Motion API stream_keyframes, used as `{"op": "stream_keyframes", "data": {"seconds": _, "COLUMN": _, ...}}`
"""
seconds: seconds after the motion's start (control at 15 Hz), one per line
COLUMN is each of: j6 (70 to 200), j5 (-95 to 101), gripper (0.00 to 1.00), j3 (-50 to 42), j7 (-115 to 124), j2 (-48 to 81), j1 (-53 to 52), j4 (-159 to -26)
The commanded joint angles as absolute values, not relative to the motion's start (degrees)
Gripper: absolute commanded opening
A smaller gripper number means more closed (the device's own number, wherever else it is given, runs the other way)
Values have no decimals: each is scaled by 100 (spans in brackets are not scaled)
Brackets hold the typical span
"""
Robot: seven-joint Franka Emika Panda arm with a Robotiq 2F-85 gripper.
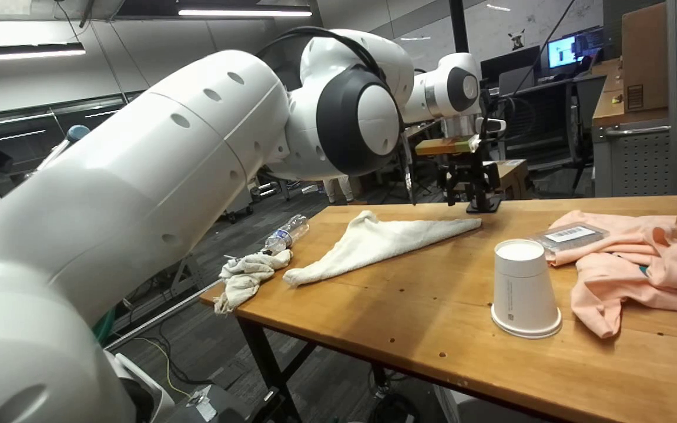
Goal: Fold the white towel twice
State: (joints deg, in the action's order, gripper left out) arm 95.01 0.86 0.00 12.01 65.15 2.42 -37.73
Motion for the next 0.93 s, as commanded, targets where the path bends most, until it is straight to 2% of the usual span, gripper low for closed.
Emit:
{"op": "stream_keyframes", "data": {"seconds": 0.0, "j6": 9526, "j5": 12, "gripper": 100, "j3": 80, "j7": 1030, "j2": 6456, "j1": 320, "j4": -3918}}
{"op": "stream_keyframes", "data": {"seconds": 0.87, "j6": 9545, "j5": 66, "gripper": 100, "j3": 207, "j7": 871, "j2": 6665, "j1": 138, "j4": -4005}}
